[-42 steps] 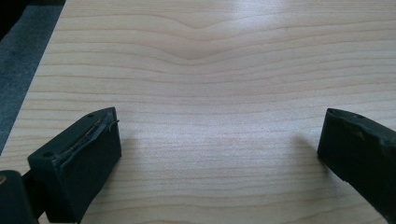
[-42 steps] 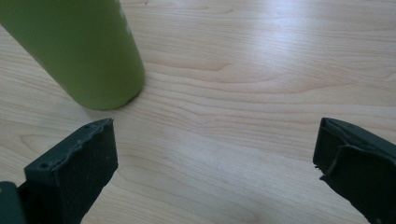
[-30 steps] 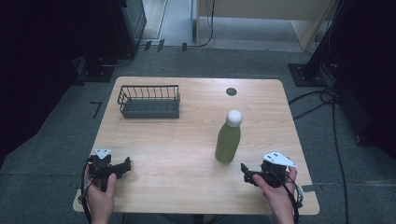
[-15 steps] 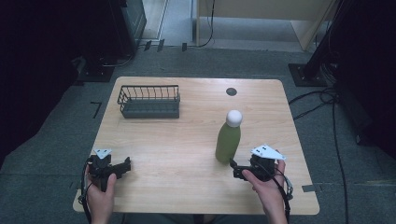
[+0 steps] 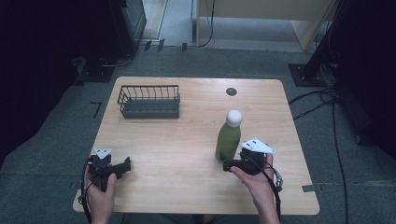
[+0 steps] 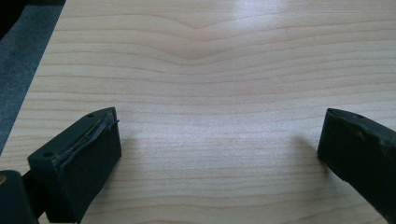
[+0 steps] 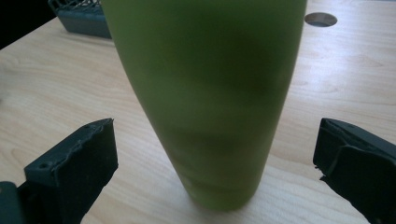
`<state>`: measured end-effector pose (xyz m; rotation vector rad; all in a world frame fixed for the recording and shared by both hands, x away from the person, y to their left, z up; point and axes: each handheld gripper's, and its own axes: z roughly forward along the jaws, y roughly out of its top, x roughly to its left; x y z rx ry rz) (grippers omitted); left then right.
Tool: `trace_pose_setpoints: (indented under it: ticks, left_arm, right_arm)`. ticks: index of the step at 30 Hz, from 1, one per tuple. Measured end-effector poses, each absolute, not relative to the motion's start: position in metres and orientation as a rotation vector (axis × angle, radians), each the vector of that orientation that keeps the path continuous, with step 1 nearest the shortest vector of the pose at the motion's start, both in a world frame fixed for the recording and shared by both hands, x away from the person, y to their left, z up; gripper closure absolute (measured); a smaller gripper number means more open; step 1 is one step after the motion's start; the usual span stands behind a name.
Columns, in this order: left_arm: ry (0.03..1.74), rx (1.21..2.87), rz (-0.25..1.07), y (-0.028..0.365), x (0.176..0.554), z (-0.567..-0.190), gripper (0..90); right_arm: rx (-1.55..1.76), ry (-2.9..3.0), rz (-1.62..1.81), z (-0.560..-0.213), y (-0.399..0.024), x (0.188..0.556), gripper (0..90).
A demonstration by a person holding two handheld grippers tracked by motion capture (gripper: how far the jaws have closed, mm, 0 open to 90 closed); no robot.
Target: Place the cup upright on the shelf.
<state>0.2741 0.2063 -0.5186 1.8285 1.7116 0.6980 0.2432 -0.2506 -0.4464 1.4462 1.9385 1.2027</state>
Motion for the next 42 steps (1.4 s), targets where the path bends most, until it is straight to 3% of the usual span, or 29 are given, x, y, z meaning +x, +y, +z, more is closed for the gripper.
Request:
trace_pose_setpoints:
  ticks: [6,14,42]
  left_arm:
    - [1.711,1.829,0.698,0.206,0.274,-0.519,0.0]
    - [1.712,1.828,0.698,0.206,0.274,-0.519,0.0]
    - [1.711,1.829,0.698,0.206,0.274,-0.519,0.0]
  right_arm:
    - [1.465,1.858,1.241,-0.441,-0.244,0.251,0.8]
    - [1.46,1.767,1.279,-0.434,-0.238,0.257,12.4]
    - [1.397,1.799,1.179,-0.428,-0.223,0.267,20.5]
